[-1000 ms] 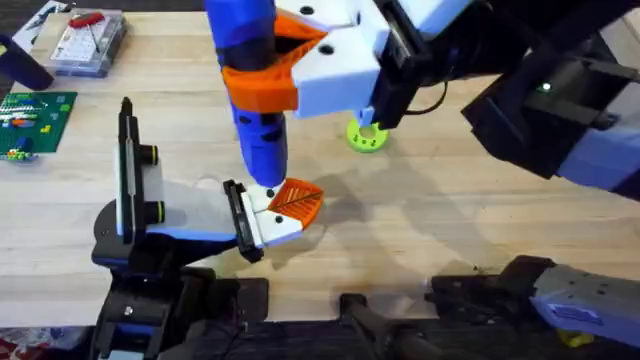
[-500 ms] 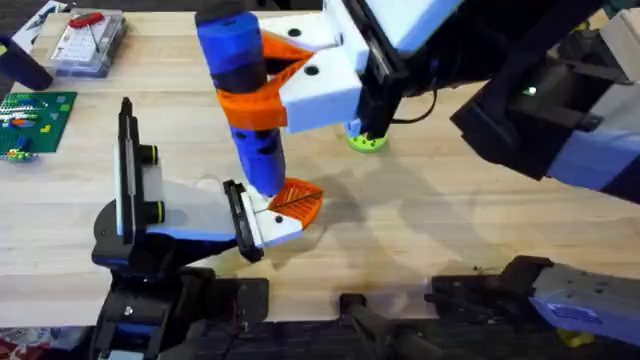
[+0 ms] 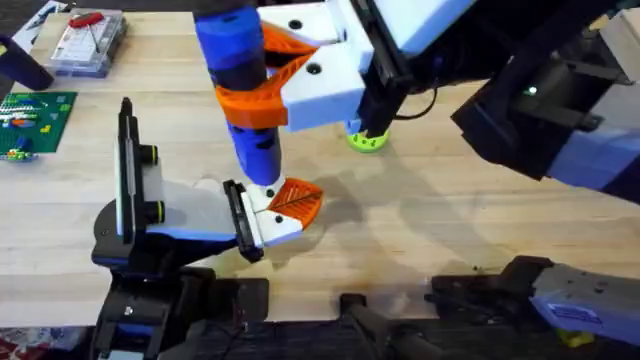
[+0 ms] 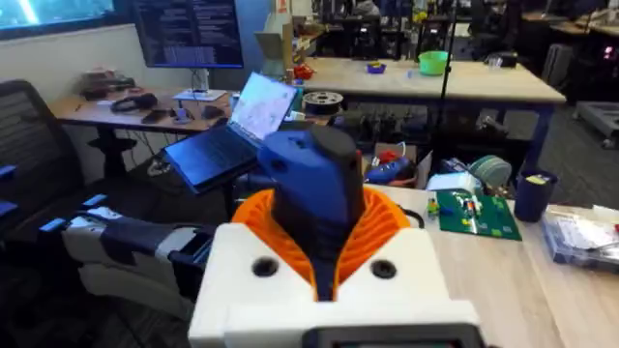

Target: Pick up the gripper from the table and insert it into the empty holder that is missing its gripper. Then pick up a screw, insert it into the mounting hole, and use the screwdriver to tighten it. Finally, clean up the table by picking up the vegetable and placing it into the bucket.

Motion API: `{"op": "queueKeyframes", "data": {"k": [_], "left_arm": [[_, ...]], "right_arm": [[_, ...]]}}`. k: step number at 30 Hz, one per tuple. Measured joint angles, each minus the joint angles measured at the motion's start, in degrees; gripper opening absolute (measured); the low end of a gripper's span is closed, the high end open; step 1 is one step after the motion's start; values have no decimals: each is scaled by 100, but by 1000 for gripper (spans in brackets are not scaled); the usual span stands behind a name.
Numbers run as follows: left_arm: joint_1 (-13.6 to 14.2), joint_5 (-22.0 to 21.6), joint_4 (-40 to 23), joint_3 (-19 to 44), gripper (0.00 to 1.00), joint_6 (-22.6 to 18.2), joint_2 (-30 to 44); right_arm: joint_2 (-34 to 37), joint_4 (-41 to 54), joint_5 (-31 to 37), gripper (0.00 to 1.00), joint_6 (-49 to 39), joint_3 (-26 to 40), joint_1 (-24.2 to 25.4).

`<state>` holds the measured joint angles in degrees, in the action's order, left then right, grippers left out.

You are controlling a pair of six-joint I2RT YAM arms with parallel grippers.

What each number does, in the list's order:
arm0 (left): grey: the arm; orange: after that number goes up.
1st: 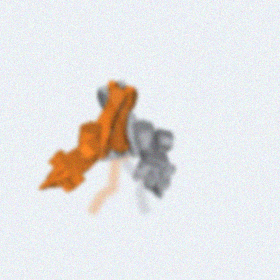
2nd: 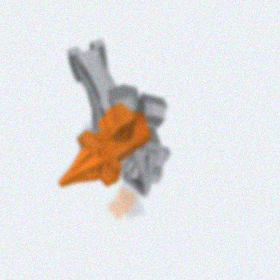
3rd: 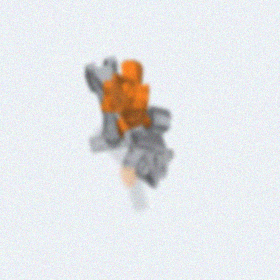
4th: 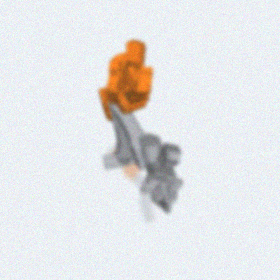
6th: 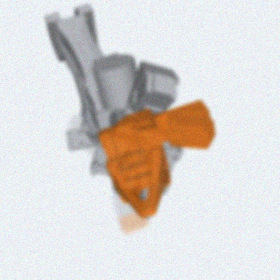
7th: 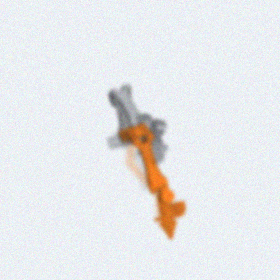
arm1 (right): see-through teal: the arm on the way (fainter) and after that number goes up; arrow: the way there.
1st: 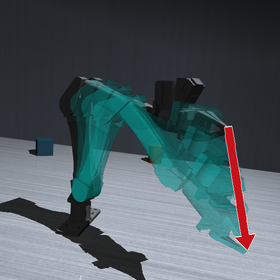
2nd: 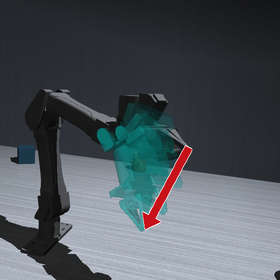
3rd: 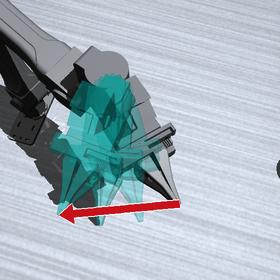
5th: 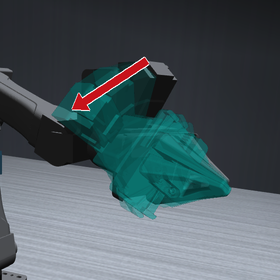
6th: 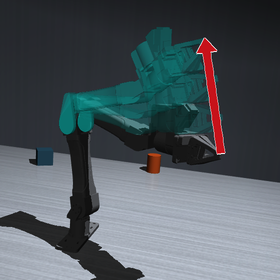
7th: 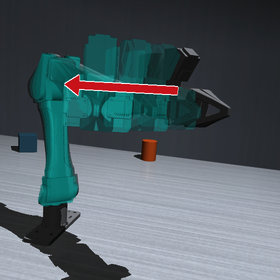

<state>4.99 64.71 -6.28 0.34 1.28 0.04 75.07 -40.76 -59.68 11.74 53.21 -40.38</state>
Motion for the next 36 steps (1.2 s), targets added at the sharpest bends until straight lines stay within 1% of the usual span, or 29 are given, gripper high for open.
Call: {"op": "queueKeyframes", "data": {"k": [8, 14, 36], "left_arm": [[0, 0, 0, 0, 13, 0, 0], [0, -3, 0, 0, 13, 0, -1], [0, -3, 0, 0, 13, 0, -1]], "right_arm": [[2, -14, -1, 52, 71, 0, 0], [2, 167, -2, 53, 132, 0, 0], [2, 176, -17, 53, 152, 0, -1]]}}
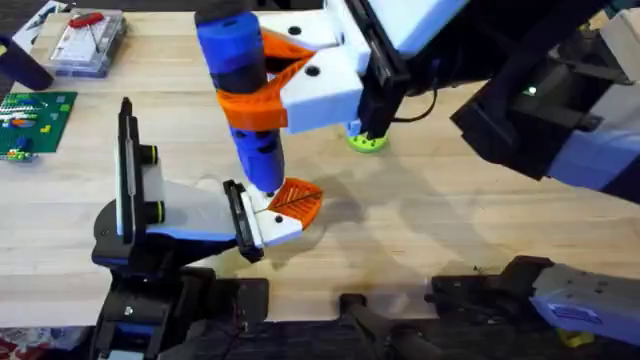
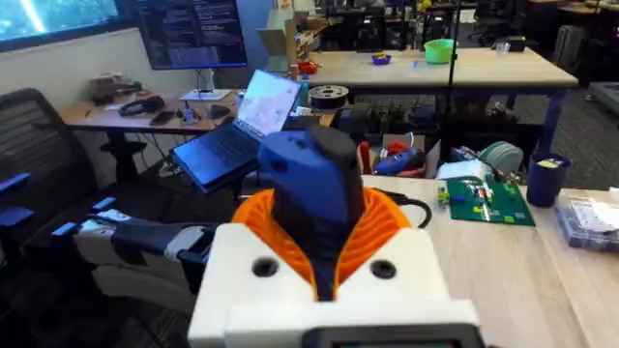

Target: Pick up the gripper from the table and insert it into the empty holder that is missing its gripper. Then pick up a screw, insert it into the mounting hole, and use the screwdriver to tighten it. Finally, clean up the table by picking up the vegetable and placing it into the bucket.

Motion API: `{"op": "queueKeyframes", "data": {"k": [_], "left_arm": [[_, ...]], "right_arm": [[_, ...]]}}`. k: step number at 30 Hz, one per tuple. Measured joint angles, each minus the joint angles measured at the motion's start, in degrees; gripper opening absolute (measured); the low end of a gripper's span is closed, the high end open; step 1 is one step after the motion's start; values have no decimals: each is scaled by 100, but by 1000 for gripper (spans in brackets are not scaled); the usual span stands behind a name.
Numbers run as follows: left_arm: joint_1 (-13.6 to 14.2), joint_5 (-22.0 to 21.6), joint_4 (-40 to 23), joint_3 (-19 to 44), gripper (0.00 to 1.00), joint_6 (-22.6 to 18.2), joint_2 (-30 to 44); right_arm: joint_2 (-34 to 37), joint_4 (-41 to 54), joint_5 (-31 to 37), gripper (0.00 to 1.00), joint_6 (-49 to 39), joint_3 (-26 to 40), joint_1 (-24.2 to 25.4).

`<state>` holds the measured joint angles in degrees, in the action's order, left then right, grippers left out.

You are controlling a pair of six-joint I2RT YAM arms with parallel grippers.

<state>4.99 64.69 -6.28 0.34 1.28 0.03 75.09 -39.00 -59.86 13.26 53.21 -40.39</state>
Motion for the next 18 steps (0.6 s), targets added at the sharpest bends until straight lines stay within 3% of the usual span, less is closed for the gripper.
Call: {"op": "queueKeyframes", "data": {"k": [18], "left_arm": [[0, 0, -1, 0, 13, 2, 0]], "right_arm": [[142, -14, 1, 53, -2, 15, -60]]}}
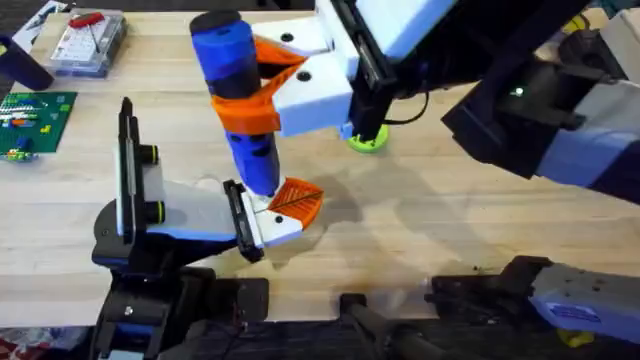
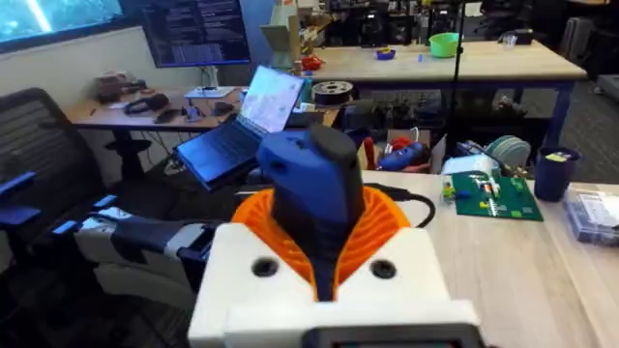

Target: Pick up the gripper from the table and insert it into the empty holder that is missing its gripper. Then pick up a screw, insert it into the mounting hole, and use the screwdriver to tighten it. Finally, clean up the table by picking up the vegetable and placing it into the bucket.

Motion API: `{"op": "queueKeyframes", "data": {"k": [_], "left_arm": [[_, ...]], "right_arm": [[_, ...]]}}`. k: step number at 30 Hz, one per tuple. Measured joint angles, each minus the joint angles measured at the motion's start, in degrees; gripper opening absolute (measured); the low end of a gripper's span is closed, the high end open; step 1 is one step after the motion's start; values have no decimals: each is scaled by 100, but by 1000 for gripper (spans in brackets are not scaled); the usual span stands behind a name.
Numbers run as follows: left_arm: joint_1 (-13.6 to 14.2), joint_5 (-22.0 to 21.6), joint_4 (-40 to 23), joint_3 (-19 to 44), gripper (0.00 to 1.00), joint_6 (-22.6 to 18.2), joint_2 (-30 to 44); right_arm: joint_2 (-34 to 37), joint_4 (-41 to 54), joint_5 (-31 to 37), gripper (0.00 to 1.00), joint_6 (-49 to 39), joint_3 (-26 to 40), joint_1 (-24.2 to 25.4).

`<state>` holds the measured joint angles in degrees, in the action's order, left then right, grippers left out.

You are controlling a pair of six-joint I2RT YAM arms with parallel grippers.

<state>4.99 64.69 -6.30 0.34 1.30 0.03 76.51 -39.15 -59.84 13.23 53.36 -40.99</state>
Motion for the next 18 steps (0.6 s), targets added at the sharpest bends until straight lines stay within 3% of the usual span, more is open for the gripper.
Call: {"op": "queueKeyframes", "data": {"k": [18], "left_arm": [[0, 0, 1, 0, 13, -1, 0]], "right_arm": [[7, -104, -27, 53, 44, 34, 2]]}}
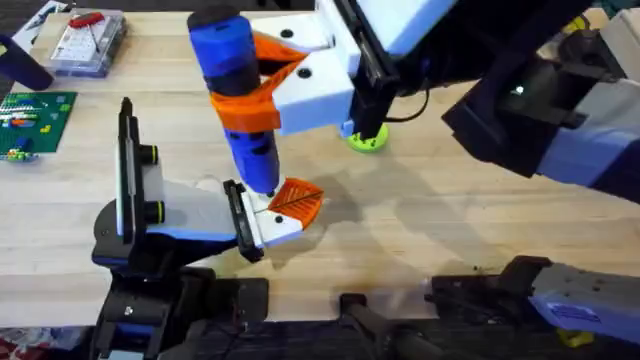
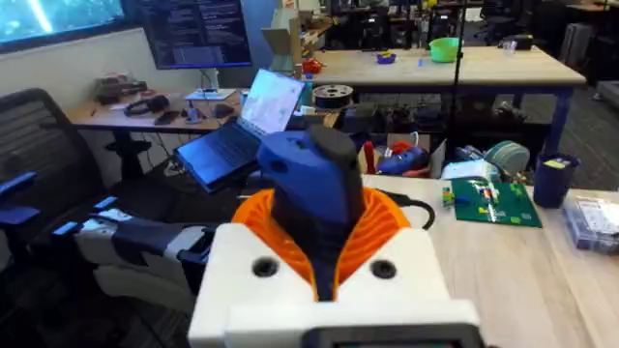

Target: Pick up the gripper from the table and insert it into the empty holder that is missing its gripper. Then pick up a screw, insert it into the mounting hole, and use the screwdriver to tighten it. Finally, clean up the table by picking up the vegetable and placing it into the bucket.

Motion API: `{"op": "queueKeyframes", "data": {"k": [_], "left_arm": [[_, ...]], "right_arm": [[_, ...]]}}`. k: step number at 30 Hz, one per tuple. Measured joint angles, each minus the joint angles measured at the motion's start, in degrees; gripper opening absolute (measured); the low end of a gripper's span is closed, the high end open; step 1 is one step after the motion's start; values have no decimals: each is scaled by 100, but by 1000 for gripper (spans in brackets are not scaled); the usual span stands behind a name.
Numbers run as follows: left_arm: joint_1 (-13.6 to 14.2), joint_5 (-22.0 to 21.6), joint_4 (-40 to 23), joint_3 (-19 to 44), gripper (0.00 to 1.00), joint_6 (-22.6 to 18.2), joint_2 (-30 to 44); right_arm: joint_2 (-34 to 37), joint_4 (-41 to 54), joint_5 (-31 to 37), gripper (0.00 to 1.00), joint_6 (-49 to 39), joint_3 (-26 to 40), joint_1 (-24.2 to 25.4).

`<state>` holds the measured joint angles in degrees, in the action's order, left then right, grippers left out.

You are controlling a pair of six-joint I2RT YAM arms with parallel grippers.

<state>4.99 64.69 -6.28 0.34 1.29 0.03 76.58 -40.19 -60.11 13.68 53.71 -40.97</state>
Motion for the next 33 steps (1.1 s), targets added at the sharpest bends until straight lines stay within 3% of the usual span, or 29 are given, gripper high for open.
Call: {"op": "queueKeyframes", "data": {"k": [17, 33], "left_arm": [[0, 0, 0, 0, 13, 1, 0], [0, 0, 0, 0, 13, 0, 0]], "right_arm": [[0, 226, -237, 52, 209, 333, 0], [0, 726, -254, 52, -369, 337, 0]]}}
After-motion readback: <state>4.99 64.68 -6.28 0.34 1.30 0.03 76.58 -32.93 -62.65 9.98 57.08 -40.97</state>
